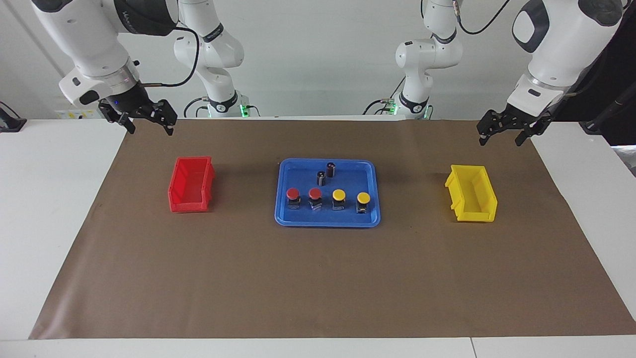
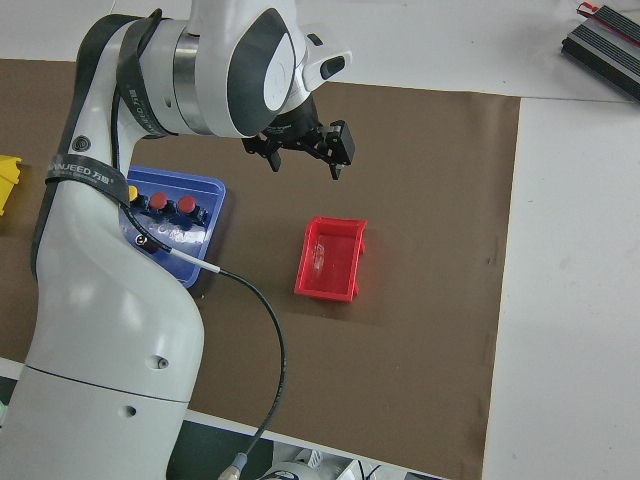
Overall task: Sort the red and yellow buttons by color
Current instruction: 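Move the right gripper from rest toward the blue tray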
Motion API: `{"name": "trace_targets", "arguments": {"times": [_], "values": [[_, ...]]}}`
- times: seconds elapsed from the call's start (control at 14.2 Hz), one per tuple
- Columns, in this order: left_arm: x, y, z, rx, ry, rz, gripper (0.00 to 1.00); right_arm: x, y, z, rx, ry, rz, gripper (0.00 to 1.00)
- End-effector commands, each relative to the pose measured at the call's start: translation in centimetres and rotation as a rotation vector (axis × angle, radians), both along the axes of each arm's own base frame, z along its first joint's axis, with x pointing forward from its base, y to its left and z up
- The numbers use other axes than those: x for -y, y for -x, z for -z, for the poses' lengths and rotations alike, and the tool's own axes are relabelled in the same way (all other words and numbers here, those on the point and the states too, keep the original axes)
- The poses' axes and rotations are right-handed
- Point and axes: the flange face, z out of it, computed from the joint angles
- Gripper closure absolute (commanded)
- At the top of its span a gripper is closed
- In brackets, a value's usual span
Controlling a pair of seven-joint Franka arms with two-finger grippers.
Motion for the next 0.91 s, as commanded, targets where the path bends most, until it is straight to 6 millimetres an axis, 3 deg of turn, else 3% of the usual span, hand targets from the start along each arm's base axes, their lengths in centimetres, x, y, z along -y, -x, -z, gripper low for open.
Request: {"name": "trace_targets", "arguments": {"times": [0.0,0.63,0.84], "values": [[0.1,0.7,-0.4,-0.026,-0.005,0.005,0.0,-0.1,0.4,-0.3,0.0,-0.001,-0.013,0.0],[-0.7,0.7,-0.5,-0.022,-0.005,-0.024,0.0,-0.4,0.4,-0.4,0.005,-0.006,-0.022,0.0],[-0.6,0.7,-0.7,-0.018,-0.005,-0.023,0.0,-4.1,-1.0,-1.0,0.092,-0.038,-0.066,0.0]]}}
